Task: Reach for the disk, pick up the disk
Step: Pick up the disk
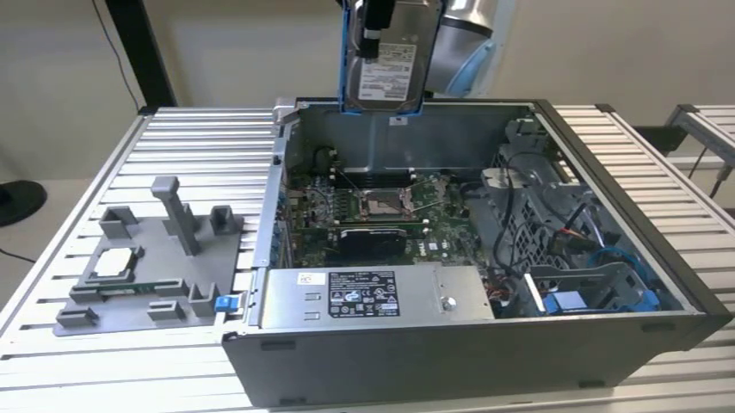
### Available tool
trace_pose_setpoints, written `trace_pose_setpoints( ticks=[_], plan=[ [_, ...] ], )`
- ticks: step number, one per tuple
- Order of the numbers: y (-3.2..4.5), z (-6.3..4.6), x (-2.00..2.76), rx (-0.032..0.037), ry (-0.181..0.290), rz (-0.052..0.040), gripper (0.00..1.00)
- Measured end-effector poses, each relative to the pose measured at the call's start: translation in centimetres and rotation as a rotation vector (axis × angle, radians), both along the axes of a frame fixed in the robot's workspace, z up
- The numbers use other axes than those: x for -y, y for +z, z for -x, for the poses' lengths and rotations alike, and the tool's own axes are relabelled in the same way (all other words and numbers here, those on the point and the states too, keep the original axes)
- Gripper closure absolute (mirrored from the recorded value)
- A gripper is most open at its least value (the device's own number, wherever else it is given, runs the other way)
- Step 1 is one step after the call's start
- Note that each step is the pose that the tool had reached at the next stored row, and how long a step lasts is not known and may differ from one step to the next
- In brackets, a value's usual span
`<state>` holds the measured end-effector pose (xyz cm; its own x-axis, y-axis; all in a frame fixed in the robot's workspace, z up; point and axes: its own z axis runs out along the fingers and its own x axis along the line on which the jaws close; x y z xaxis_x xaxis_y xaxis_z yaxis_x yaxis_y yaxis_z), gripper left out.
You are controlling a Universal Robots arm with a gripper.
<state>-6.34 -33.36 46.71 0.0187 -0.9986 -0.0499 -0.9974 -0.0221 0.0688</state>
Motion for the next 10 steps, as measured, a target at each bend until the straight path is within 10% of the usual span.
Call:
trace_pose_setpoints(
  ticks=[10],
  plan=[
    [-0.01, -2.6, 0.00, -0.0059, 0.001, -0.0039, 1.00]
  ],
)
